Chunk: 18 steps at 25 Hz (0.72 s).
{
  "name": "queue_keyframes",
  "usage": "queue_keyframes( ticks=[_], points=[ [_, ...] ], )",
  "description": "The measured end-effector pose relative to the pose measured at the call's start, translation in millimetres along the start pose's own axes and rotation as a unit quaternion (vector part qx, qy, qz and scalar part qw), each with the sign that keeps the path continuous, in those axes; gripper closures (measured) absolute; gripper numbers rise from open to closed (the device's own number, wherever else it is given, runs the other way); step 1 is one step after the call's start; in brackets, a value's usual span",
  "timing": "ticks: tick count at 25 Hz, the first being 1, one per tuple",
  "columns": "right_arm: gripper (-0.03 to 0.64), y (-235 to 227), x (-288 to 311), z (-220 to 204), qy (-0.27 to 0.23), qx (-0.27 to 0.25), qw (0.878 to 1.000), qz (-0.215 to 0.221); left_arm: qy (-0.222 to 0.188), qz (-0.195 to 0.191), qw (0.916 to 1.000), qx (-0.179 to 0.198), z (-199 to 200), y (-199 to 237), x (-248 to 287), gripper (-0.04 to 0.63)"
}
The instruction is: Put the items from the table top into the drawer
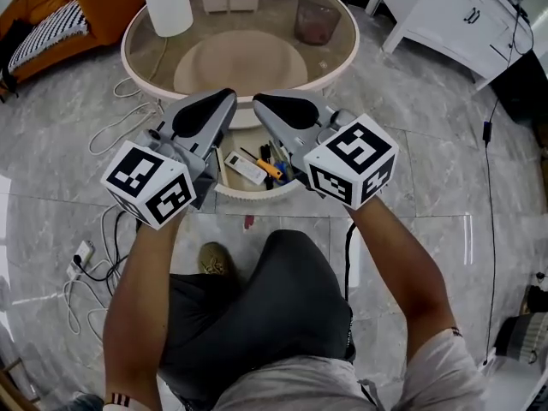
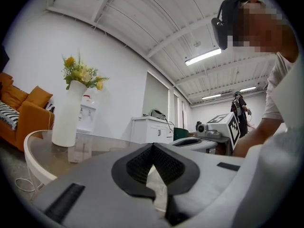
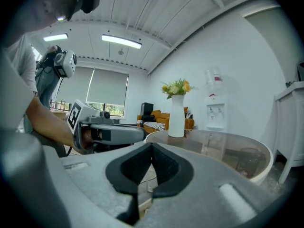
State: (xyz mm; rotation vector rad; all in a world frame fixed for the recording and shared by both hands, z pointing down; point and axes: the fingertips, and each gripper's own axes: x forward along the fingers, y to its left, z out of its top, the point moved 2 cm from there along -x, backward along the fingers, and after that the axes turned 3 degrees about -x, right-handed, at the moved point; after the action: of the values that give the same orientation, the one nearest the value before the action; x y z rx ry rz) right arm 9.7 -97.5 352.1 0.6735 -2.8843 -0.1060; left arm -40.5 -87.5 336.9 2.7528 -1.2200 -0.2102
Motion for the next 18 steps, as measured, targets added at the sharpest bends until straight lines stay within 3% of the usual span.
queue_keyframes(
  ticks=[7,18],
  points=[
    [0.615,-8,4,14,-0.025,-0.007,0.999,-0.027,-0.025,0.006,0.9997,0.003,12,7,4,0.597],
    [0.617,-16,2,22,-0.037,-0.004,0.998,-0.044,-0.015,-0.009,0.9998,0.005,11,1,15,0.597]
  ],
)
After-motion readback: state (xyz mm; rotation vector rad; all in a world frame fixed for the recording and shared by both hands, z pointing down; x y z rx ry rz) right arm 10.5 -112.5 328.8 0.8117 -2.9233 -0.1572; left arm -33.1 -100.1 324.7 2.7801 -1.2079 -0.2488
